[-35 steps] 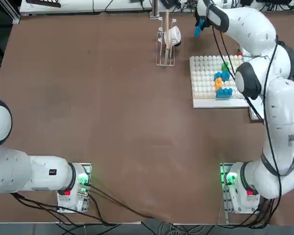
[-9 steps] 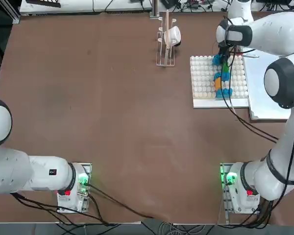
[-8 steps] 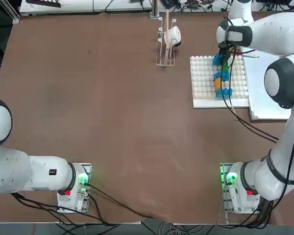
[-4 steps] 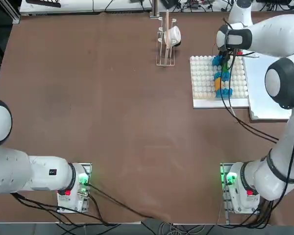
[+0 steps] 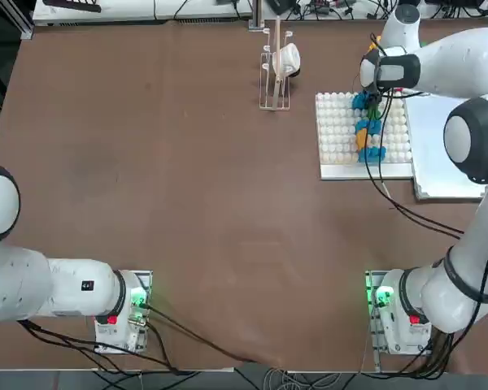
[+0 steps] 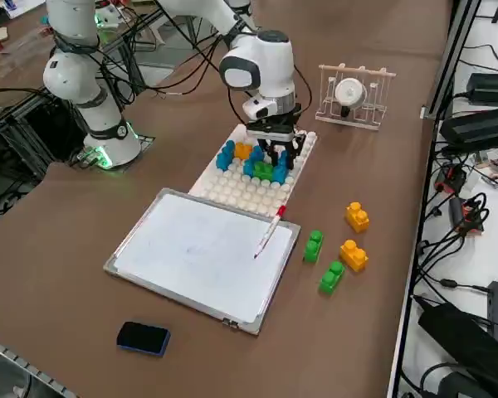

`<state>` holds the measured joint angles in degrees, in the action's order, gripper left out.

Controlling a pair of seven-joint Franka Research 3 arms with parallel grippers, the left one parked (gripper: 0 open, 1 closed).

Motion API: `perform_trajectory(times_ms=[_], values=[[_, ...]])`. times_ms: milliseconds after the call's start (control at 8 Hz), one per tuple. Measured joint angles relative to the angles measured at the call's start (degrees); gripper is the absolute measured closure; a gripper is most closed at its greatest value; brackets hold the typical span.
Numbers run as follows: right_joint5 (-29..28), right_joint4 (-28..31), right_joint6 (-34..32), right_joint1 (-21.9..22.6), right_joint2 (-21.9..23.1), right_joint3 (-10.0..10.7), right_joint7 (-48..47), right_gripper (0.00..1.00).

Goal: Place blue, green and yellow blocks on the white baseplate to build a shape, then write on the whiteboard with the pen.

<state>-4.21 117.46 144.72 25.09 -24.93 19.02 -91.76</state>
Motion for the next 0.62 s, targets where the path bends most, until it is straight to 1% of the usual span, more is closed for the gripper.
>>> perform_trajectory(times_ms=[375, 625], values=[[0.01, 1.31, 2.42, 0.31, 0.03, -0.01, -0.11, 0.6], [0.08, 1.51, 2.78, 0.4, 0.06, 0.04, -0.14, 0.6]])
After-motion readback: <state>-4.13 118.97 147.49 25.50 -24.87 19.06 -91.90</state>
